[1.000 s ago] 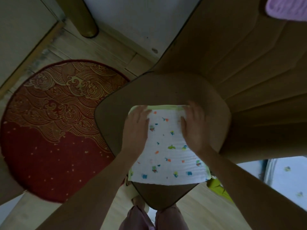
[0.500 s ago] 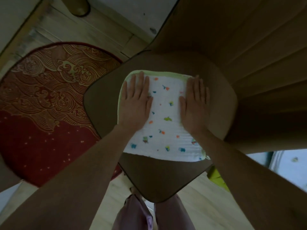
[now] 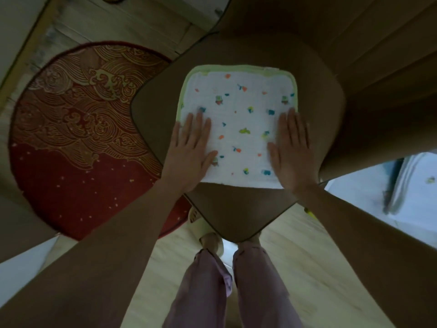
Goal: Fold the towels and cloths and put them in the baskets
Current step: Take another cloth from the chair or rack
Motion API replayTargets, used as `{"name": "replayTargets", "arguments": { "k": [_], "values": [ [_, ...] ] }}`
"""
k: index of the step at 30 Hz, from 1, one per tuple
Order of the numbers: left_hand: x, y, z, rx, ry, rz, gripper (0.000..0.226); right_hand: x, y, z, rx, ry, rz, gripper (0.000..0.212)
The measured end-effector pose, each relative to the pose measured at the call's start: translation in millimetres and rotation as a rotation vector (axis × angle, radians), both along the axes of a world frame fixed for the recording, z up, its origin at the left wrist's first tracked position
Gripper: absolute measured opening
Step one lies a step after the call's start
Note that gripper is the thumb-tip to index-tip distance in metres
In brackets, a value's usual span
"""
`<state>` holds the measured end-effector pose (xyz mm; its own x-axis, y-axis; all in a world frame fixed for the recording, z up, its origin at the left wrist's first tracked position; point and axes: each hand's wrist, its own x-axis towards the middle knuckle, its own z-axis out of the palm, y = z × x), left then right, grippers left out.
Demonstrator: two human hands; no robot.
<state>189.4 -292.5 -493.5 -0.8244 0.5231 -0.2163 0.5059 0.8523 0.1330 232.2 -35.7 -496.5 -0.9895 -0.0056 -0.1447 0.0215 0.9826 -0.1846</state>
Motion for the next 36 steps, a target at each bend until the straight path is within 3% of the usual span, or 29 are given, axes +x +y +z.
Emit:
{"name": "replayTargets", "arguments": {
  "k": [4, 8, 12, 17, 21, 23, 25, 28, 30, 36],
  "values": [
    [27.8, -13.6, 11.8, 0.114, -0.109, -0.341, 0.056, 31.3, -31.1, 19.0, -0.138, 0.009, 0.298, 0.055],
    [42.5, -18.3, 14.5, 0.189, -0.200, -0.240, 0.051, 54.2, -49.0, 19.2, -0.146, -0.077, 0.380, 0.046],
    [38.8, -13.2, 17.8, 0.314, -0.192, -0.129, 0.039, 51.6, -44.3, 22.2, -0.148, -0.086, 0.318, 0.058],
    [34.8, -14.6, 15.4, 0.375, -0.152, -0.057, 0.043, 43.1, -27.7, 26.4, -0.190, -0.057, 0.196, 0.038],
    [34.5, -3.6, 17.6, 0.297, -0.058, 0.061, 0.030, 31.9, -27.1, 21.7, -0.354, -0.084, -0.063, 0.012],
    [31.3, 4.2, 19.4, 0.308, -0.081, 0.162, 0.016, 23.0, -29.8, 21.3, -0.453, -0.158, -0.254, 0.018],
    [25.9, 5.8, 21.4, 0.360, -0.133, 0.213, 0.013, 18.1, -28.6, 28.7, -0.550, -0.223, -0.354, 0.021],
    [17.4, -3.2, 32.3, 0.471, -0.291, 0.251, 0.029, 16.9, -20.4, 45.2, -0.757, -0.291, -0.426, 0.029],
    [14.5, -8.3, 40.7, 0.529, -0.389, 0.294, 0.027, 14.8, -18.5, 55.3, -0.786, -0.351, -0.421, 0.032],
    [9.4, -15.2, 62.5, 0.549, -0.648, 0.334, 0.019, 11.1, -11.4, 76.1, -0.841, -0.402, -0.439, 0.010]
  ]
}}
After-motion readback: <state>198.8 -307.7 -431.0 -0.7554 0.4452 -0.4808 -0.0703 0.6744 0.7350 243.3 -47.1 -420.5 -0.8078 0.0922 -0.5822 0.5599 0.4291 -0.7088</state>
